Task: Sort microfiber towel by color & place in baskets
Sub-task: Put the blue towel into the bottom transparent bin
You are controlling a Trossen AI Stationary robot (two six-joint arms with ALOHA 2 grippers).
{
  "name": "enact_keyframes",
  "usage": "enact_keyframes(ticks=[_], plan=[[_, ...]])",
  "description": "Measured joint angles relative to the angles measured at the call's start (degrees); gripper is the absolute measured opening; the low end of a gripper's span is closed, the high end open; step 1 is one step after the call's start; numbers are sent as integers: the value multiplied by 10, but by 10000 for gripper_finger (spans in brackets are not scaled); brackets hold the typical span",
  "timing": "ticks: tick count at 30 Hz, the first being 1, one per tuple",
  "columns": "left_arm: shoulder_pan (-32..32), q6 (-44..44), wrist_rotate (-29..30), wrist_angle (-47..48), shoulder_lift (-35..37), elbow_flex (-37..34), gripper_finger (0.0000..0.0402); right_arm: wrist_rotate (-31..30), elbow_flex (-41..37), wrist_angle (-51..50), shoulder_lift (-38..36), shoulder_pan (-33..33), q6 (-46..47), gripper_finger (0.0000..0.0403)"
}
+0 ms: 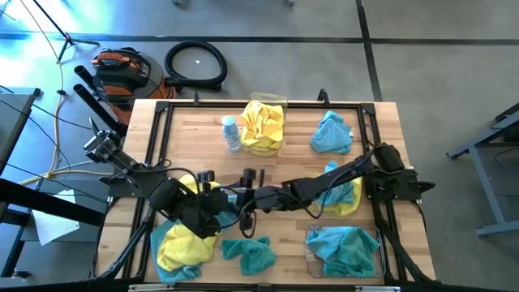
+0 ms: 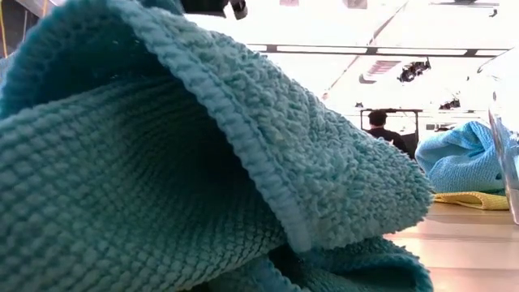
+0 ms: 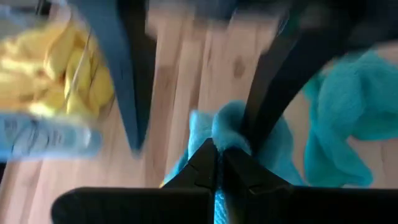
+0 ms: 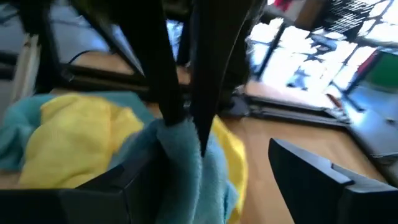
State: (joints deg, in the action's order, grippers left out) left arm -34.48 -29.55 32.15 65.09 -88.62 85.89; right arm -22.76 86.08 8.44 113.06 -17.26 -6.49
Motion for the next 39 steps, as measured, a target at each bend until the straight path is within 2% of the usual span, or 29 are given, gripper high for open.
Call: enact_keyframes(ticks=[4,7,10,15,17,21,25,28,35,39], plan=[[-2,32,14,-21,7,0,0,20,0,-9,13,4,18,262],[-2,31,19,-19,11,0,0,18,0,-13,15,5,20,230],[-2,10,19,-19,11,0,2,18,0,-22,16,5,20,170],[0,-25,27,-21,9,-8,19,18,0,-51,16,3,34,39],[0,-33,33,-22,9,-22,32,18,0,-79,16,3,47,12],[0,-55,36,-23,12,-65,64,18,0,-141,14,1,95,25],[0,-86,44,-22,21,-127,95,8,0,-225,-5,-6,145,7],[0,-113,50,-33,36,-183,113,-11,-1,-267,-29,-19,170,9],[0,-166,19,-128,102,-326,128,-63,-1,-400,-99,-58,228,5],[0,-173,8,-187,140,-378,129,-74,-1,-472,-150,-84,277,3]])
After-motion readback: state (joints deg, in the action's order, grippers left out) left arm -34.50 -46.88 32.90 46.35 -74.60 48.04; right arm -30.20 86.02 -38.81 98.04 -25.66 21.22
